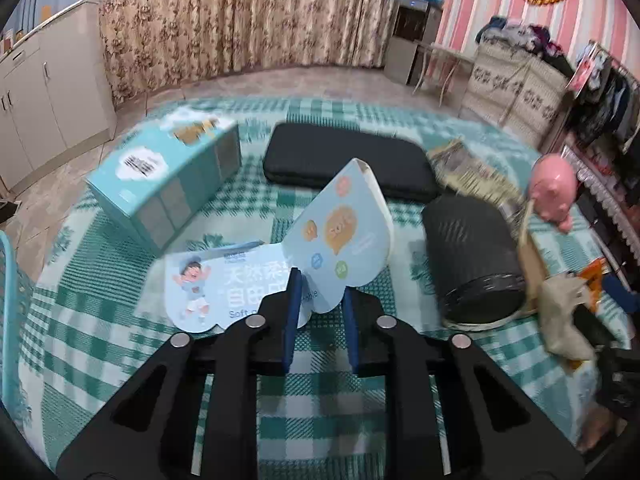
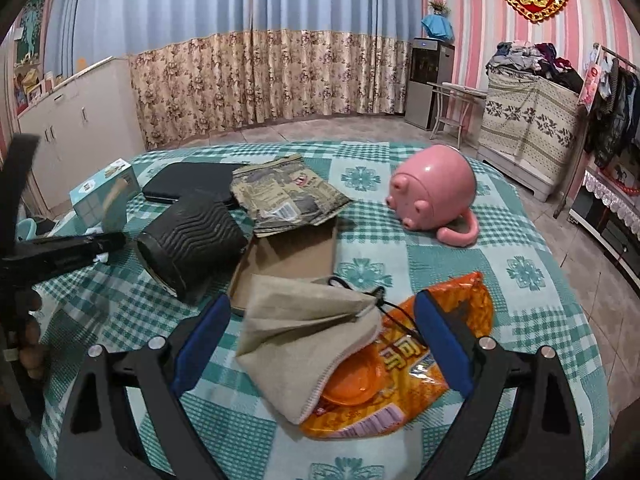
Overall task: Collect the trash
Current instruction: 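Grasp the printed paper card with the left tool while the right moves to the table, then grasp the black ribbed cylinder with the right tool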
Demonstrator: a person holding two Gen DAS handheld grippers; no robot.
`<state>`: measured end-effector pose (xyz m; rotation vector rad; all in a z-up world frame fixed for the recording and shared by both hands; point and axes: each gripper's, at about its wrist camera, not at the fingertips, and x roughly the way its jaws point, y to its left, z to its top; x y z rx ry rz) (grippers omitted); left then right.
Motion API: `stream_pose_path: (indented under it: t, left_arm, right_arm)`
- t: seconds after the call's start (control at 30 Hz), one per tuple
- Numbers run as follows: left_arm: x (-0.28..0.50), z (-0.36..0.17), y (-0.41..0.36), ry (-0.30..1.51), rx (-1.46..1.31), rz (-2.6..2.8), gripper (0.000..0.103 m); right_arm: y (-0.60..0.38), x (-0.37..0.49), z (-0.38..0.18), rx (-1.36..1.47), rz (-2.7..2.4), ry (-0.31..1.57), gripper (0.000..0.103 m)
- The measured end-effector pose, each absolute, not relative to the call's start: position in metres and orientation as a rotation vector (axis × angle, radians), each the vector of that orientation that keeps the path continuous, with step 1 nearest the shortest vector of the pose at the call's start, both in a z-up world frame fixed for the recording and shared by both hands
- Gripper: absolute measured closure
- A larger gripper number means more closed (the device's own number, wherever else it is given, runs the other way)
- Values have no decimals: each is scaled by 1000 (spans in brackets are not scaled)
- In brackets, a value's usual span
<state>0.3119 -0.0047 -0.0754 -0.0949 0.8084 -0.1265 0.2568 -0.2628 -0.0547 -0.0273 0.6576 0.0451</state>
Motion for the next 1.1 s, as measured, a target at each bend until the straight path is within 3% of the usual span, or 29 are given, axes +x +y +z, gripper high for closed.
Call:
stream_pose_path:
  t: [0.2, 0.5, 1.1]
  left_arm:
    - [298, -48, 16, 739, -130, -108, 103]
    - [267, -7, 40, 662, -177, -68, 103]
    - [206, -5, 127, 643, -215, 74, 103]
  right_arm:
    - [-245, 255, -48, -40, 59, 659, 12]
    - [-192, 270, -37, -73, 120, 688, 12]
    - [-131, 329, -67, -88, 44, 837, 15]
